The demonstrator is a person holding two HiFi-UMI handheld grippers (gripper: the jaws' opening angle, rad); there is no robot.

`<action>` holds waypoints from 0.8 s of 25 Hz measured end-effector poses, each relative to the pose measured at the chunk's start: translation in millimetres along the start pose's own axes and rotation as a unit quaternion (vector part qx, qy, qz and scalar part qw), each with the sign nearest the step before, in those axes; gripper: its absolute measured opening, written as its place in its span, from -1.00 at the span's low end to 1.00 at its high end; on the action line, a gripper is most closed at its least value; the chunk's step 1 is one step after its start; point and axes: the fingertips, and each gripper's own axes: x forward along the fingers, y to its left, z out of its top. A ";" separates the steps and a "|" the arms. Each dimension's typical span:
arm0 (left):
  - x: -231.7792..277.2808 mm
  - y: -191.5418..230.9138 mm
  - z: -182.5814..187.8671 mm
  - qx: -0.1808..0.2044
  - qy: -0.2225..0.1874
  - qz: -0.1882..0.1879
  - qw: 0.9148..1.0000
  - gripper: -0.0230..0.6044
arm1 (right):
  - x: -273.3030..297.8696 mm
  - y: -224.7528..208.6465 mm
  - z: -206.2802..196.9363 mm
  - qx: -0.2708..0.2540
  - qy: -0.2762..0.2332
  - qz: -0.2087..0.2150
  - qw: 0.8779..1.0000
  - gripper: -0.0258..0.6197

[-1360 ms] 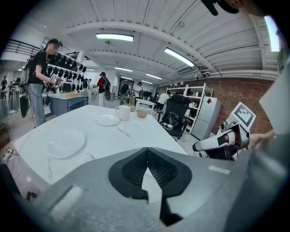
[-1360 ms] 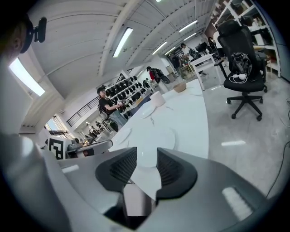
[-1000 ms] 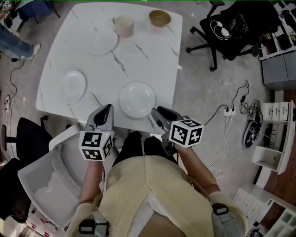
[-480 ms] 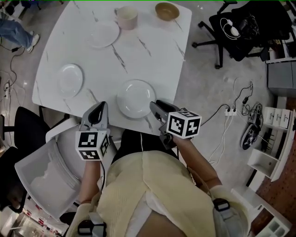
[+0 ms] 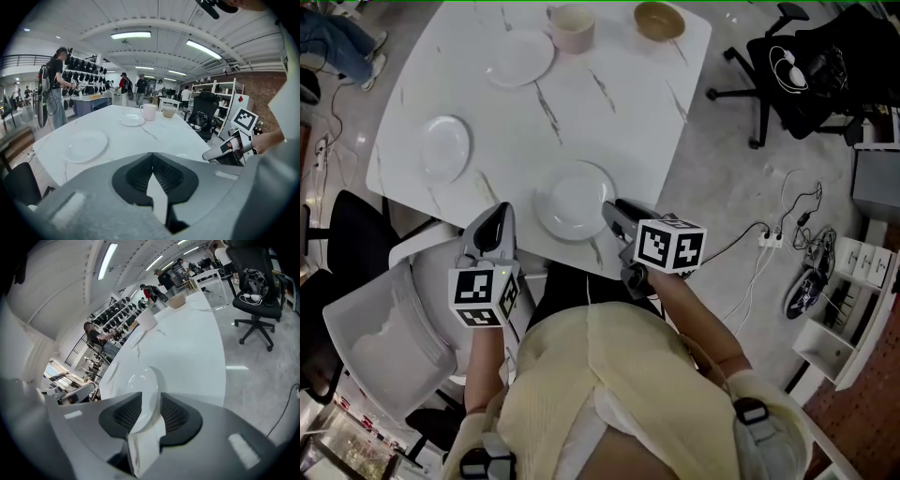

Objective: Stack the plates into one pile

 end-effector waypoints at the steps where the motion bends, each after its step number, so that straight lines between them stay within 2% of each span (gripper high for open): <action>1: -0.6 -0.3 -0.4 -0.002 0.000 0.003 1.000 -0.91 | 1.1 -0.2 0.7 0.003 0.002 0.003 1.000 -0.54; 6: -3.1 1.2 -0.2 -0.009 -0.002 0.020 1.000 -0.91 | 6.9 2.8 5.4 -0.001 0.011 0.012 1.000 -0.55; 14: -4.0 2.1 2.5 -0.018 -0.015 0.043 0.999 -0.91 | 9.7 -1.7 4.4 -0.054 0.017 -0.029 0.998 -0.71; 20: -2.6 -0.4 7.4 -0.026 -0.025 0.049 0.998 -0.91 | 9.5 -2.4 4.7 -0.040 0.025 -0.015 0.999 -0.73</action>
